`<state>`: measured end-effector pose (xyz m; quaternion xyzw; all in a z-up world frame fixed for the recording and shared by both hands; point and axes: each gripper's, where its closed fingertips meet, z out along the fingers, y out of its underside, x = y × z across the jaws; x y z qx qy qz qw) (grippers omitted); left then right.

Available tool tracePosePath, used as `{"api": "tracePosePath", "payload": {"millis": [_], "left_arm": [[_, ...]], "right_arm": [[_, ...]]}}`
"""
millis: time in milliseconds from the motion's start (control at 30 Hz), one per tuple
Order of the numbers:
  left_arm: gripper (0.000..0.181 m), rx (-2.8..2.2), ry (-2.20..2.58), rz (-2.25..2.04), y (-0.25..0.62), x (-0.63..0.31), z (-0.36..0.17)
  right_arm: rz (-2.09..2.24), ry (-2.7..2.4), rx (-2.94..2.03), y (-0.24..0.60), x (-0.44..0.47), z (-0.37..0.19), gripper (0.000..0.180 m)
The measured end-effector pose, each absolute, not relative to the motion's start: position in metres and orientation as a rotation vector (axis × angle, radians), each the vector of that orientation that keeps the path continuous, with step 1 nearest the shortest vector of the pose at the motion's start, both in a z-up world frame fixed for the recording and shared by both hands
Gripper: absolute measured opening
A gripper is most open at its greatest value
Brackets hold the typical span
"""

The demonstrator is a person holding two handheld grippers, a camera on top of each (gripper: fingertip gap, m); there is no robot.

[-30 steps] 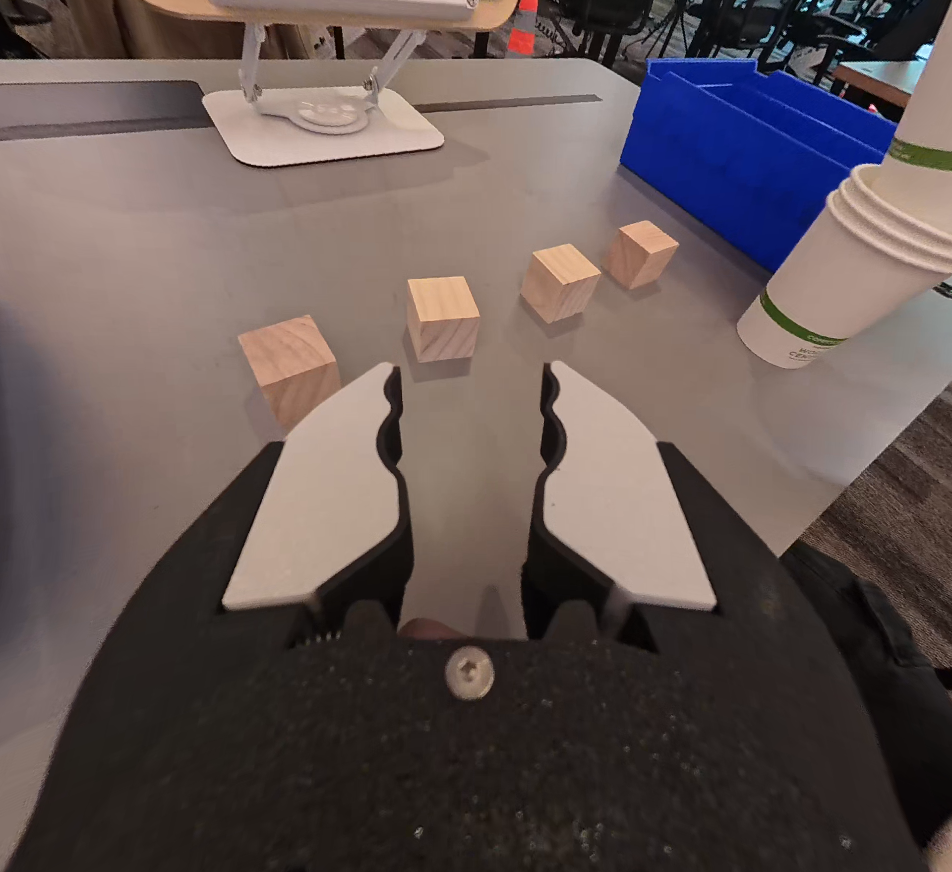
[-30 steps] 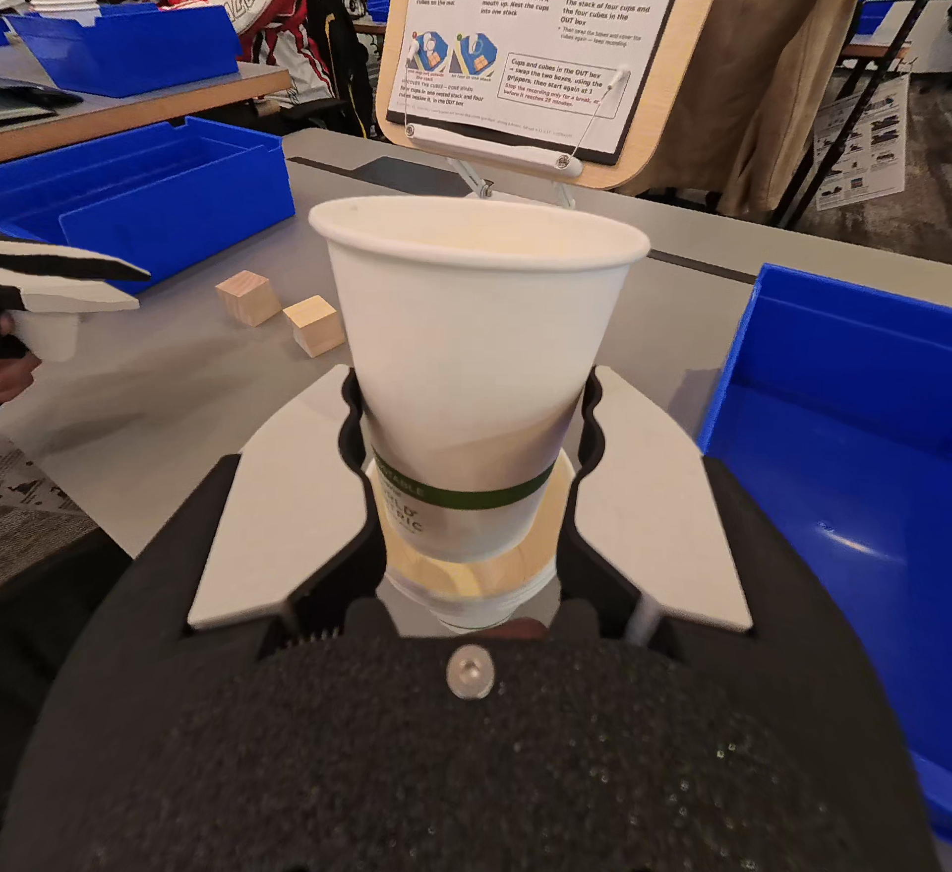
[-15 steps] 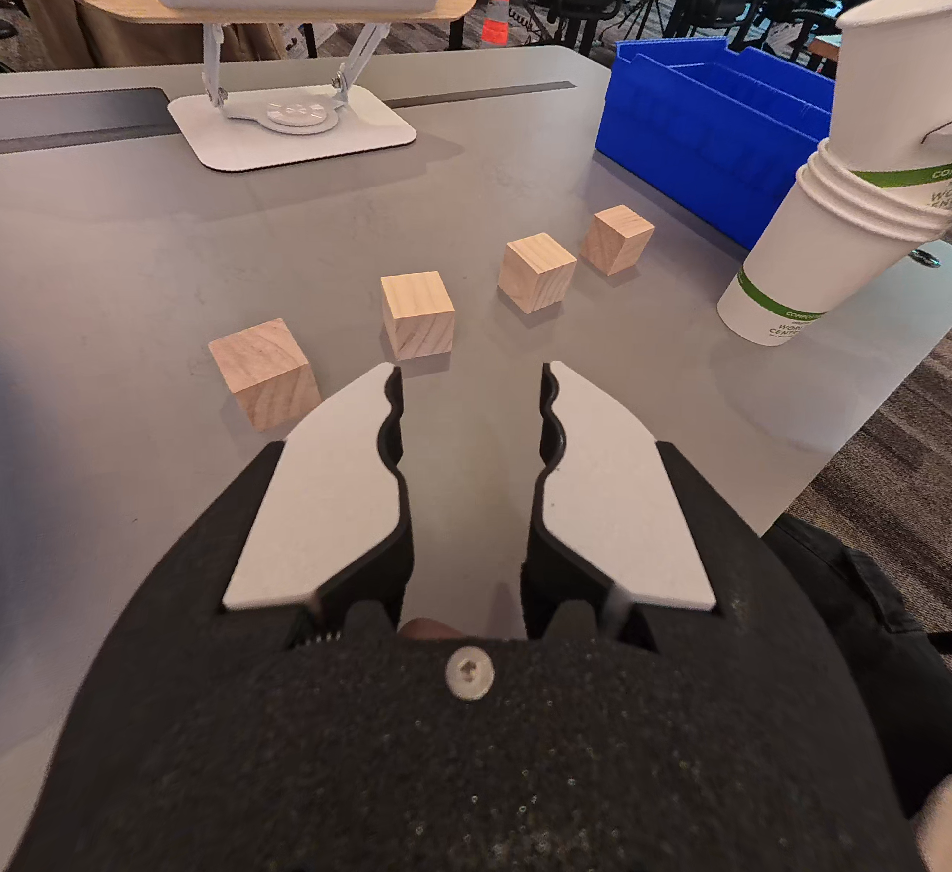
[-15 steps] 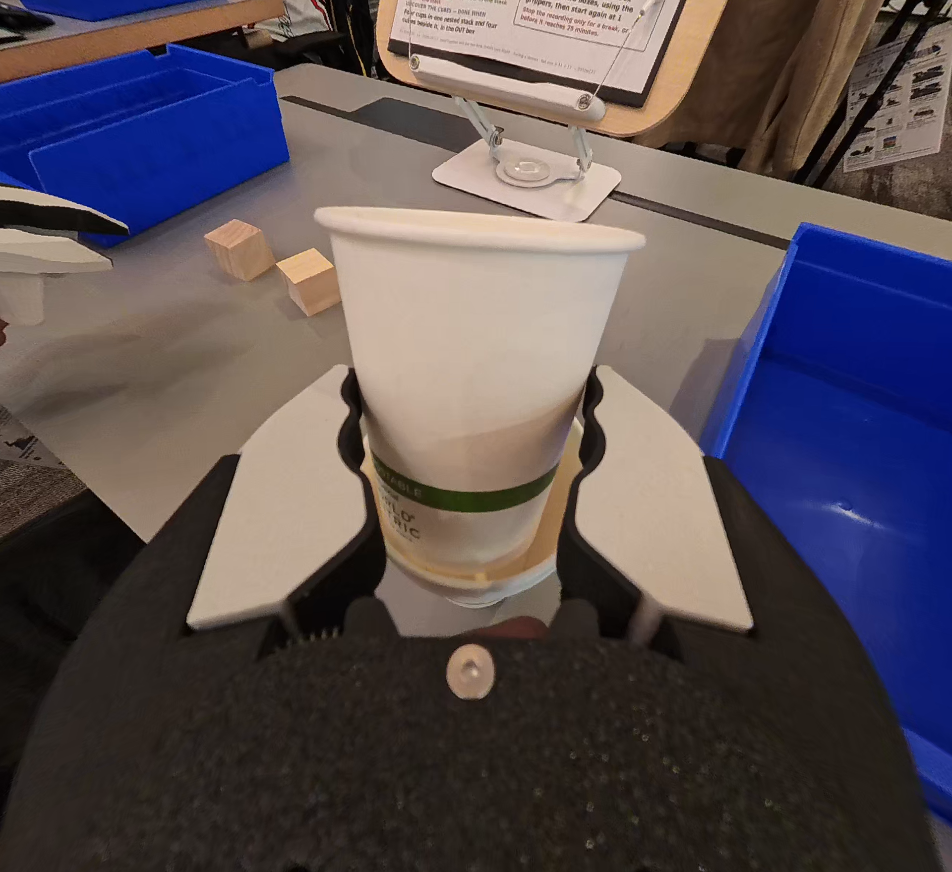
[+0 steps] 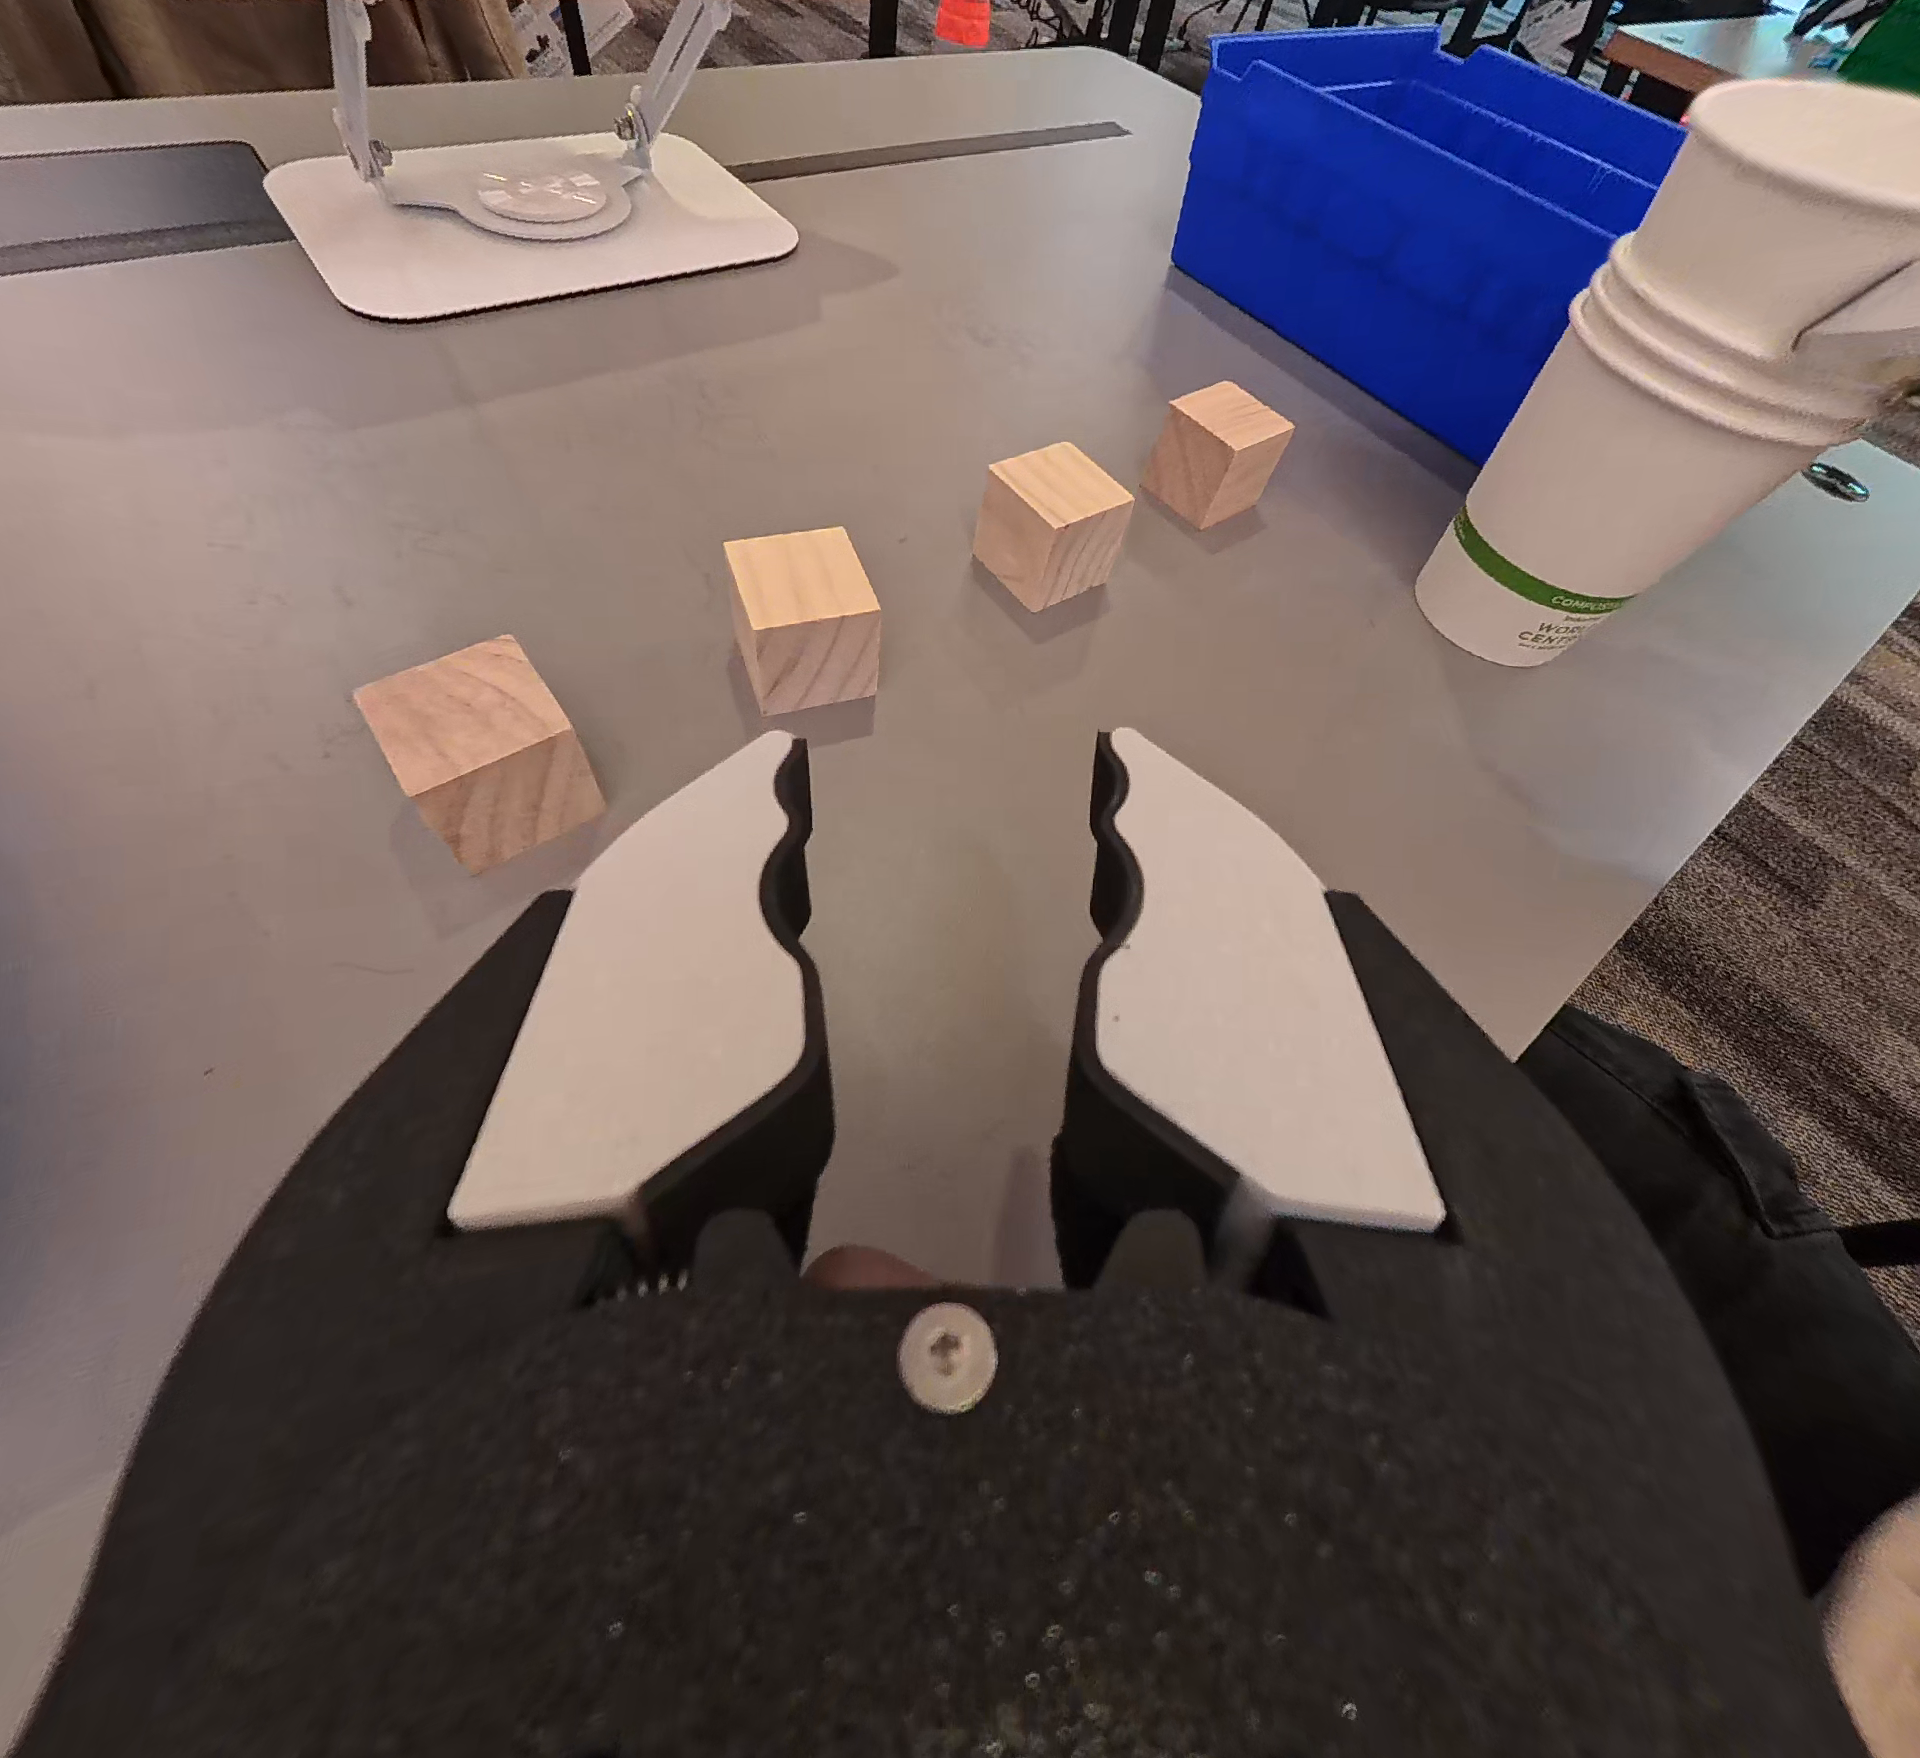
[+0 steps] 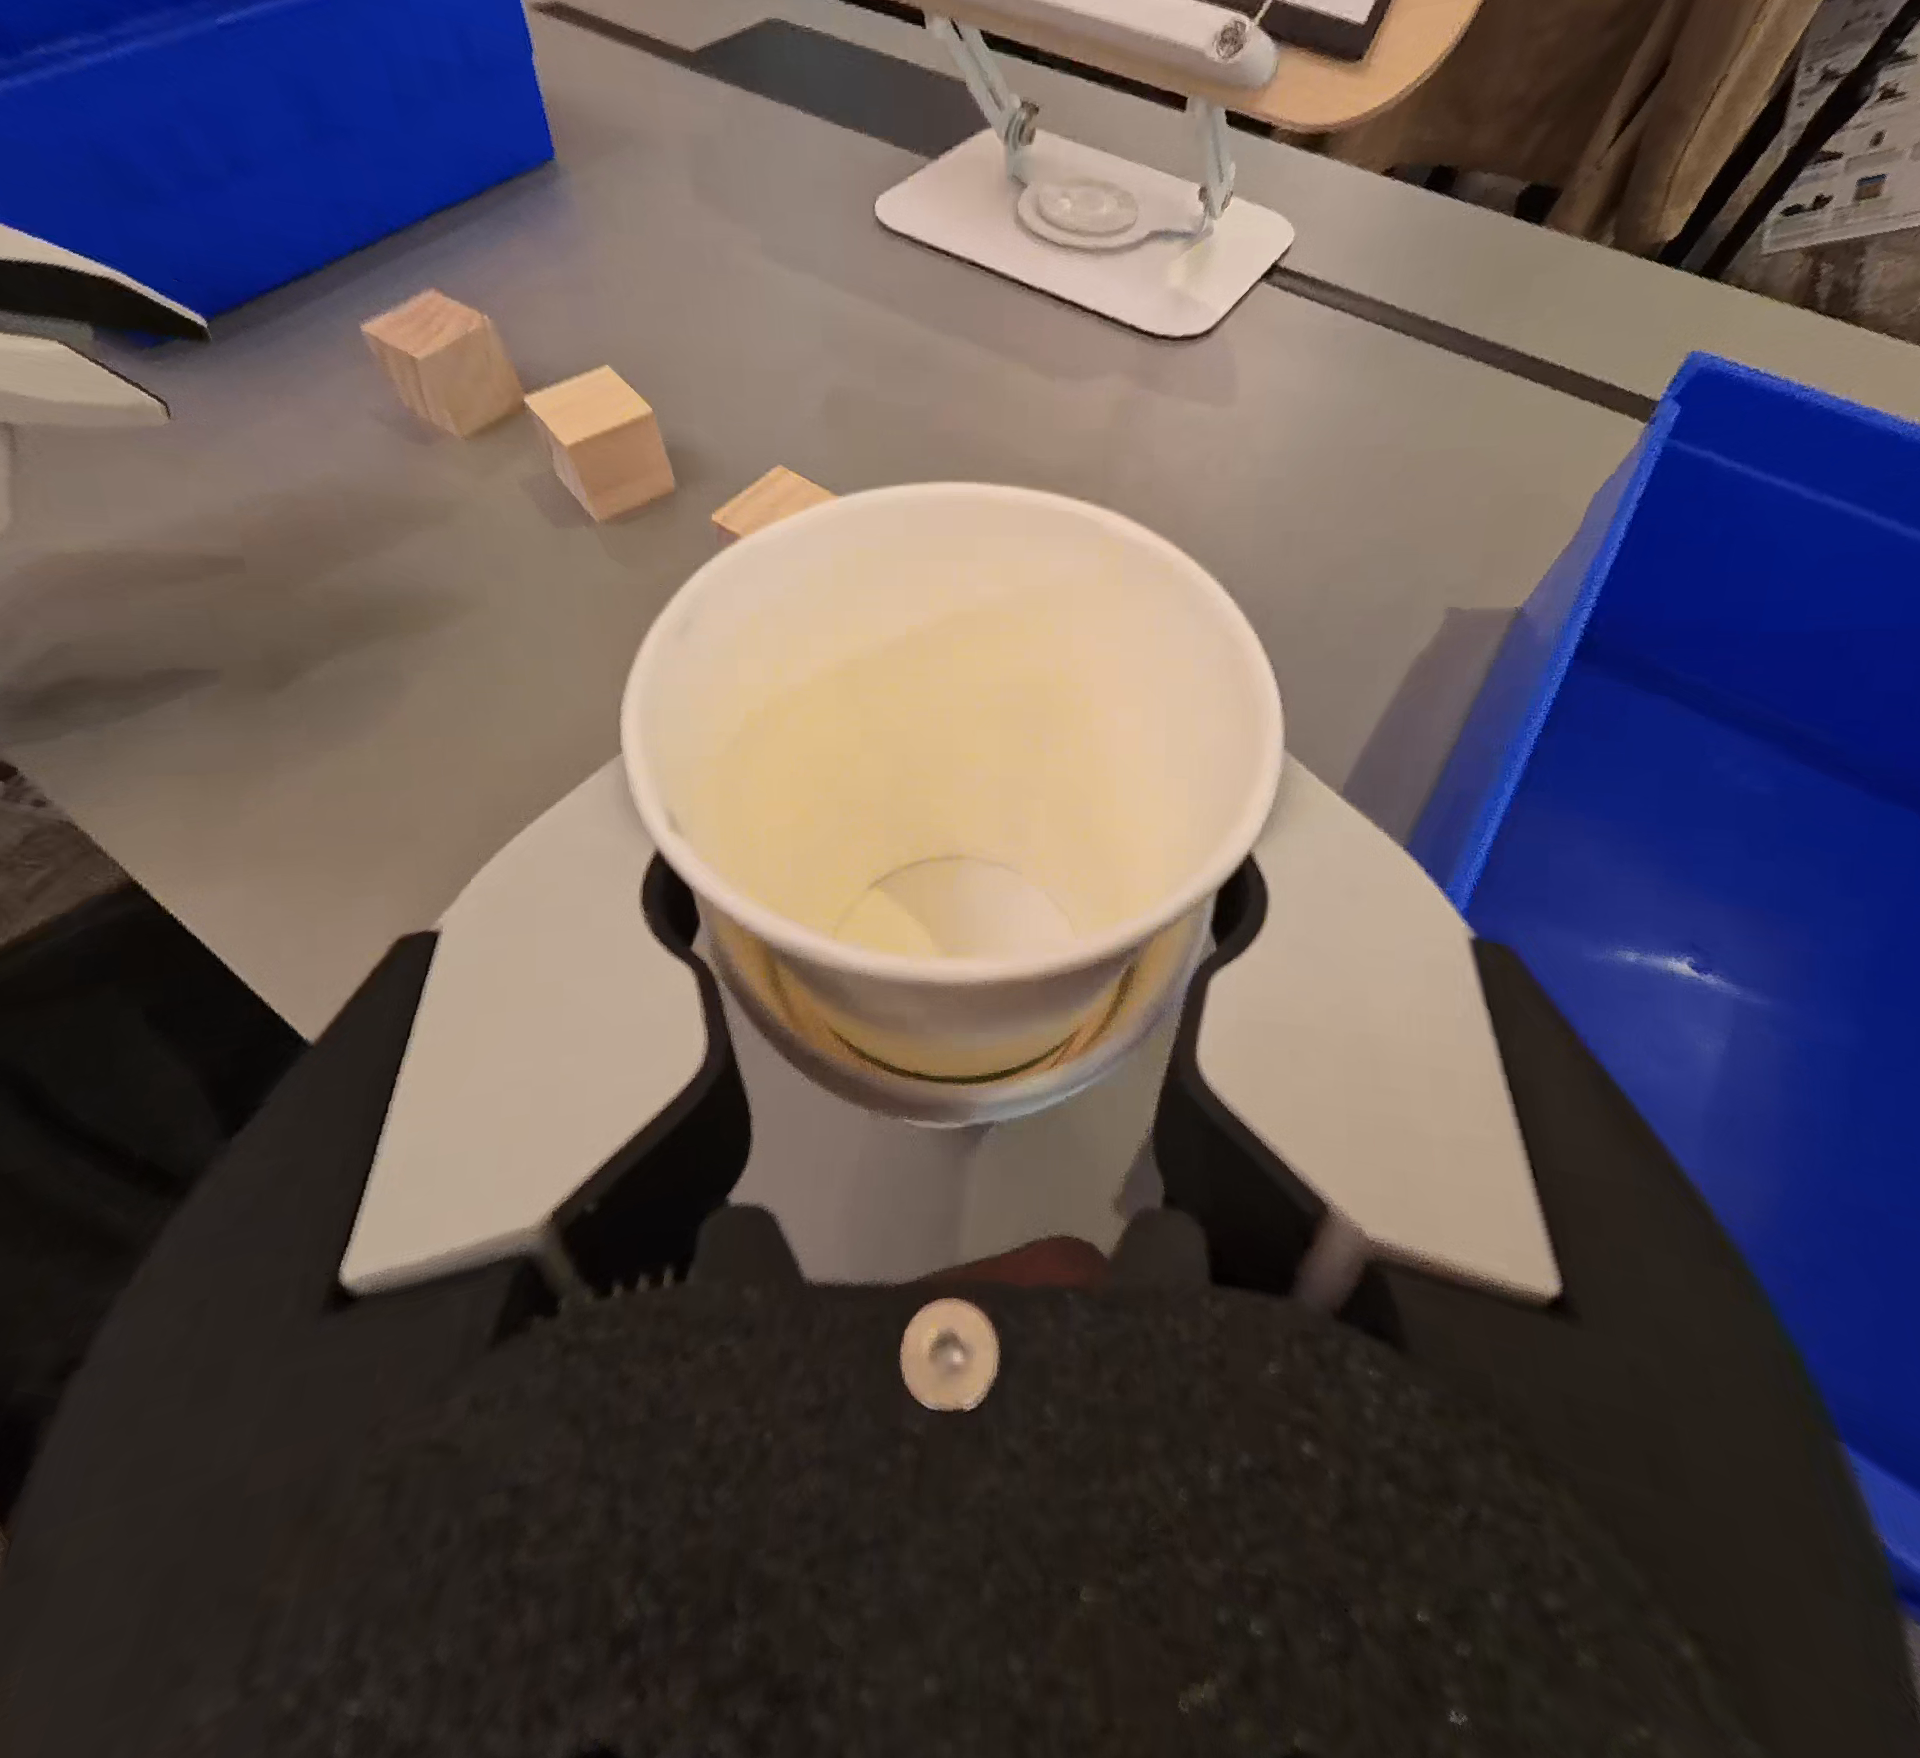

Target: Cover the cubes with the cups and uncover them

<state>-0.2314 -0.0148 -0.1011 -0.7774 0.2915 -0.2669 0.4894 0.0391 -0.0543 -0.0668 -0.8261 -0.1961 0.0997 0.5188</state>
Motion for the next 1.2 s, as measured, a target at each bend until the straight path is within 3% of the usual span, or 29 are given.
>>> {"api": "tracePosePath", "payload": {"millis": [267,467,700,967,1200], "left_arm": [[0.052,-1.891,0.71,-0.667,-0.016,-0.232,-0.099],[0.052,-1.881,0.723,-0.673,-0.018,-0.232,-0.096],[0.052,-1.875,0.709,-0.668,-0.02,-0.236,-0.096],[0.053,-1.881,0.744,-0.674,-0.023,-0.227,-0.102],[0.054,-1.88,0.768,-0.682,-0.027,-0.221,-0.103]], "right_arm": [[0.224,-0.609,-2.148,-0.064,0.041,-0.087,0.116],[0.039,-0.661,-2.188,-0.081,0.067,-0.078,0.117],[0.046,-0.356,-1.863,-0.117,0.066,-0.047,0.11],[0.048,-0.148,-1.908,-0.097,0.054,-0.116,0.107],[0.113,-0.122,-1.962,-0.061,0.048,-0.126,0.108]]}}
